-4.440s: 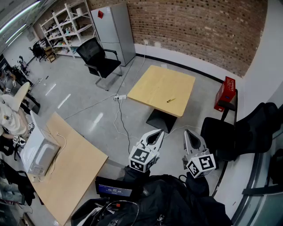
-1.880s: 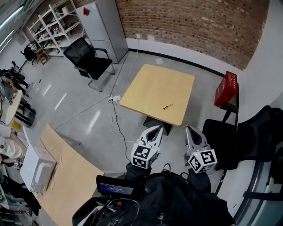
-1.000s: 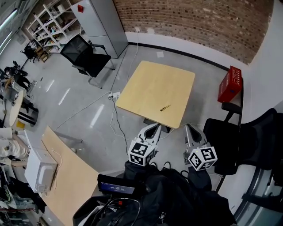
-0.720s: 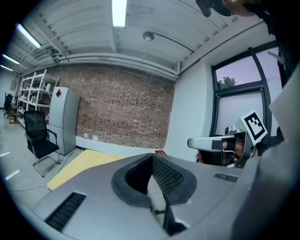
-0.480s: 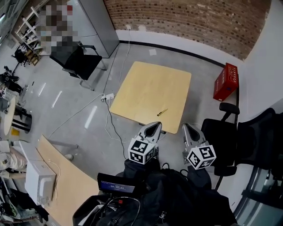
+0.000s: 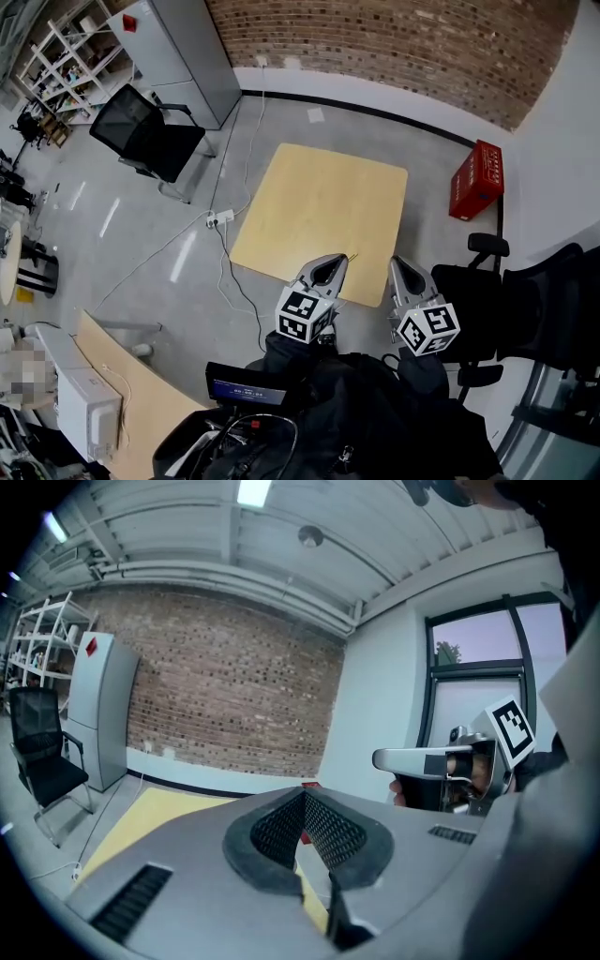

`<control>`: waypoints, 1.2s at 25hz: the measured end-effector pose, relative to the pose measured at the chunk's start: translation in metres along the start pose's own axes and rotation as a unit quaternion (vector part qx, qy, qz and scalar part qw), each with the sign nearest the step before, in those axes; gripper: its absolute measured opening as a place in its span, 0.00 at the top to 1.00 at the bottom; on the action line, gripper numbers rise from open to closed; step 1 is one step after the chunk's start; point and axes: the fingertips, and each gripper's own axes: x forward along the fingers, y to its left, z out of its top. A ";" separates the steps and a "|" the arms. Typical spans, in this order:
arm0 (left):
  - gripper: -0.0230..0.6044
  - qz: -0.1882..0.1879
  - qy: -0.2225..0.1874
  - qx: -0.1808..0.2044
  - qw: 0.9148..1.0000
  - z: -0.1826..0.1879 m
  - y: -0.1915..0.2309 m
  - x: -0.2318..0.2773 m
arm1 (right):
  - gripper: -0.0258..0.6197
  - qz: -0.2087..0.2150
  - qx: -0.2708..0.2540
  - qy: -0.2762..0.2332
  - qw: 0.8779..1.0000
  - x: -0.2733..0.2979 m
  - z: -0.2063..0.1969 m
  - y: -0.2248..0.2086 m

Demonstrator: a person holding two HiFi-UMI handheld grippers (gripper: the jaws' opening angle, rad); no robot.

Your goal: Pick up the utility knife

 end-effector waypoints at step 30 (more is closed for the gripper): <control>0.96 0.024 0.238 -0.002 0.971 -0.182 0.091 0.093 | 0.95 0.005 0.053 0.110 0.992 0.073 -0.066 -0.077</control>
